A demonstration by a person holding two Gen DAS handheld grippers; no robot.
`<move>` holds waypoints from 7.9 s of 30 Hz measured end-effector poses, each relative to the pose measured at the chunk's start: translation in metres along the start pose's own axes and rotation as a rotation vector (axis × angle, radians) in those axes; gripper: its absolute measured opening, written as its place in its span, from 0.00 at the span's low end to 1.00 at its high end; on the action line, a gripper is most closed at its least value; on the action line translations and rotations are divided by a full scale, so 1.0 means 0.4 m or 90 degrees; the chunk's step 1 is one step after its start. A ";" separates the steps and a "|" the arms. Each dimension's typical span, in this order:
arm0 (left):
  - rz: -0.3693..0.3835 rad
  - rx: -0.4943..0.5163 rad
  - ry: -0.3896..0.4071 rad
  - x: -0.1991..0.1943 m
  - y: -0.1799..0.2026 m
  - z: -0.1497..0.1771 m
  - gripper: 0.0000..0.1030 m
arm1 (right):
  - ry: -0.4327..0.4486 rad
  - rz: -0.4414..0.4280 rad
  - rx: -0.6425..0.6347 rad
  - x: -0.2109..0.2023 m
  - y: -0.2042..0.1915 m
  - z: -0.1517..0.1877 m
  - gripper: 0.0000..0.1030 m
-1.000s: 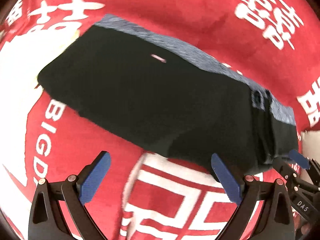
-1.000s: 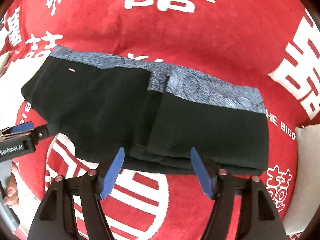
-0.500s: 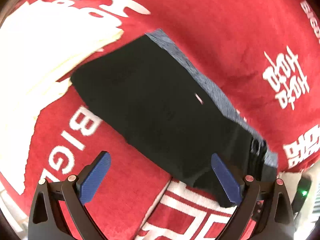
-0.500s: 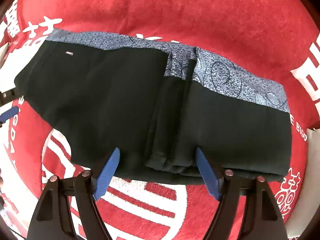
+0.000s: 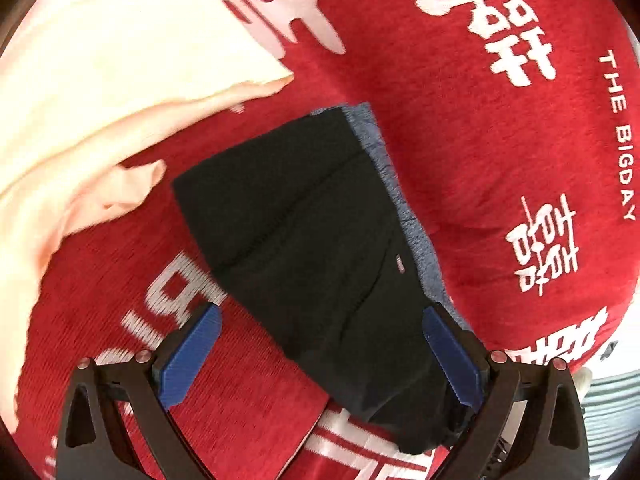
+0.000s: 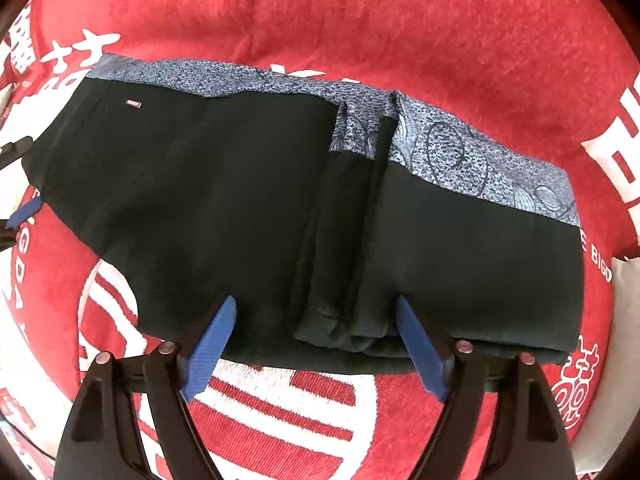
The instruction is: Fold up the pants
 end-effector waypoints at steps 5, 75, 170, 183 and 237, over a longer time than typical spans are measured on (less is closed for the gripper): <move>0.058 -0.019 -0.003 0.014 0.014 -0.017 0.97 | 0.002 0.002 0.005 0.004 0.000 -0.001 0.83; -0.205 0.679 0.063 0.042 0.653 0.288 0.30 | -0.039 -0.437 -0.073 -0.323 -0.190 -0.406 0.17; -0.284 0.474 -0.247 0.336 0.560 0.463 0.92 | -0.010 0.008 0.168 -0.061 0.491 0.115 0.76; -0.220 0.419 -0.229 0.316 0.590 0.353 0.92 | -0.003 -0.139 0.258 -0.052 0.555 0.144 0.77; -0.013 0.393 -0.340 0.391 0.660 0.380 0.60 | -0.020 -0.542 0.350 0.005 0.536 0.026 0.41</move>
Point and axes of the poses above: each gripper's, at about its wrist camera, not at the fingertips, and x roughly the way its jaws point, y to its right, z to its underside, the point moved 6 cm from there along x, roughly the way its jaws point, and after that the axes turned 6 degrees about z, right-handed, at the moved point
